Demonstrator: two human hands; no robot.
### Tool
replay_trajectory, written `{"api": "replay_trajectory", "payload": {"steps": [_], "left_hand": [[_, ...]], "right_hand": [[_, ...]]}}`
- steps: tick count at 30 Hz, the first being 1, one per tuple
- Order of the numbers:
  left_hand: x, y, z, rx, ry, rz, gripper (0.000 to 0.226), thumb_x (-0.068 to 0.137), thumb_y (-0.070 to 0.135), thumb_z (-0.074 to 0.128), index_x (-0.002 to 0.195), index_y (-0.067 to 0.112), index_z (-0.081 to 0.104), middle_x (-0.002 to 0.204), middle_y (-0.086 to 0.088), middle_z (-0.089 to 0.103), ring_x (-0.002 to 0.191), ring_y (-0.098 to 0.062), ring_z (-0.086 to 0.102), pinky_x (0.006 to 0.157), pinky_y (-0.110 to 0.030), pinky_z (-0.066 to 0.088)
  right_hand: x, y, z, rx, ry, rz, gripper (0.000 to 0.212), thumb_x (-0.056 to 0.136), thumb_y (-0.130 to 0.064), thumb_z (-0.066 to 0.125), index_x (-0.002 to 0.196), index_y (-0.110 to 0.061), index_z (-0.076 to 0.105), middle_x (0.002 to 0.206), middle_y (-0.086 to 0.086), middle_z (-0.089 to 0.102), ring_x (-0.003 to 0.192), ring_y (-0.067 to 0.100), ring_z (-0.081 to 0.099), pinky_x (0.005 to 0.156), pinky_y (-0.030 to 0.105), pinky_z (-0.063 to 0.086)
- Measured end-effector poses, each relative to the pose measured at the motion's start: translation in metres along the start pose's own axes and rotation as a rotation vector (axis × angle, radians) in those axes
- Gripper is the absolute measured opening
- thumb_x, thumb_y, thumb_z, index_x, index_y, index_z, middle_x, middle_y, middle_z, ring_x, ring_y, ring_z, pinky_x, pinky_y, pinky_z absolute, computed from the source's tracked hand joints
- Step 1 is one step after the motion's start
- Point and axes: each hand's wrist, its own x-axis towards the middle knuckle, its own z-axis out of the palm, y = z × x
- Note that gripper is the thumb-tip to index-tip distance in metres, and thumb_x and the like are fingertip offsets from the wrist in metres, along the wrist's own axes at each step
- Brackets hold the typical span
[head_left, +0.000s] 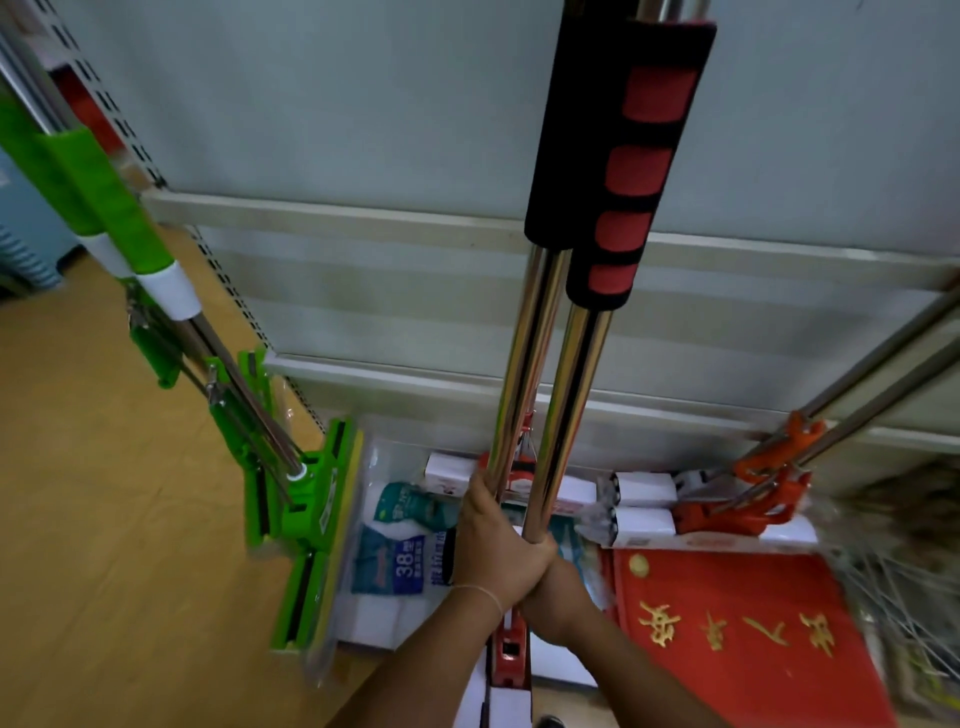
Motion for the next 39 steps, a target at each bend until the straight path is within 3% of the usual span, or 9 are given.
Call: {"api": "replay_trajectory", "payload": {"steps": [4,7,9,10,14,22,27,32,39], "left_hand": [[-0.01,0.007,0.001,0.146,-0.042,-0.06,0.121,0.071,0.051,0.068,0.154,0.012,-0.011,0.159,-0.011,0.017,0.144,-0.028,0.027,0.112,-0.035,0.037],[-0.016,0.011,0.007,0.29,-0.1,-0.221,0.106,0.072,0.065,0.053,0.151,0.002,0.02,0.152,-0.016,0.033,0.135,-0.031,0.042,0.106,-0.039,0.043],[-0.02,0.012,0.007,0.371,-0.173,-0.194,0.067,0.076,0.067,0.041,0.115,0.017,0.063,0.121,-0.009,0.062,0.111,-0.025,0.06,0.093,-0.037,0.052],[-0.022,0.012,0.007,0.351,-0.203,-0.139,0.052,0.079,0.064,0.04,0.093,0.021,0.067,0.103,-0.003,0.067,0.097,-0.021,0.065,0.086,-0.034,0.054],[-0.027,-0.004,0.007,0.065,-0.2,0.117,0.029,0.081,0.034,0.062,0.06,0.023,0.047,0.068,0.005,0.054,0.069,-0.009,0.058,0.074,-0.032,0.055],[-0.044,-0.048,0.01,-0.069,-0.441,0.15,0.022,0.086,0.047,0.065,0.089,0.026,0.066,0.089,0.008,0.069,0.09,-0.005,0.065,0.086,-0.03,0.053],[-0.061,-0.056,0.012,-0.117,-0.39,0.142,0.037,0.086,0.066,0.045,0.095,0.031,0.057,0.091,0.009,0.067,0.092,-0.004,0.064,0.088,-0.036,0.053],[-0.071,-0.063,0.007,-0.055,-0.389,0.245,0.039,0.087,0.067,0.041,0.087,0.029,0.05,0.083,0.009,0.06,0.088,-0.012,0.063,0.082,-0.034,0.053],[-0.094,-0.071,0.012,-0.12,-0.264,0.16,0.03,0.077,0.028,0.051,0.054,0.018,0.035,0.049,0.001,0.033,0.049,-0.016,0.04,0.054,-0.042,0.043]], "right_hand": [[-0.008,0.012,0.009,0.144,0.038,0.019,0.006,0.079,-0.027,0.048,0.08,-0.029,0.054,0.076,-0.007,0.061,0.076,0.014,0.059,0.063,0.034,0.049],[-0.016,0.006,0.005,0.193,0.054,0.026,0.027,0.071,-0.052,0.039,0.083,-0.034,0.055,0.083,-0.012,0.061,0.087,0.011,0.059,0.077,0.036,0.052],[-0.021,-0.001,0.002,0.136,0.041,0.039,0.048,0.063,-0.059,0.031,0.092,-0.032,0.058,0.095,-0.008,0.065,0.099,0.012,0.059,0.084,0.028,0.049],[-0.024,0.0,0.003,0.113,0.032,0.043,0.058,0.064,-0.058,0.03,0.1,-0.026,0.062,0.104,-0.002,0.068,0.105,0.014,0.06,0.086,0.027,0.048],[-0.037,0.008,0.01,-0.034,0.044,0.062,0.051,0.07,-0.032,0.037,0.101,-0.009,0.07,0.106,0.01,0.071,0.102,0.026,0.064,0.068,0.027,0.039],[-0.063,0.011,0.027,-0.004,0.154,0.07,0.013,0.09,-0.007,0.057,0.1,-0.011,0.064,0.095,0.009,0.07,0.089,0.027,0.065,0.051,0.009,0.034],[-0.07,0.007,0.03,0.116,0.154,0.076,0.012,0.086,-0.013,0.062,0.098,-0.015,0.065,0.078,-0.017,0.059,0.067,-0.006,0.053,0.053,0.006,0.039],[-0.075,0.016,0.016,0.313,0.097,0.168,0.018,0.082,0.002,0.061,0.083,-0.015,0.066,0.077,0.0,0.068,0.067,0.007,0.061,0.064,0.024,0.049],[-0.005,-0.033,-0.014,0.393,0.089,0.117,0.015,0.084,-0.04,0.073,0.087,-0.031,0.061,0.082,-0.008,0.066,0.082,0.014,0.065,0.086,0.038,0.056]]}}
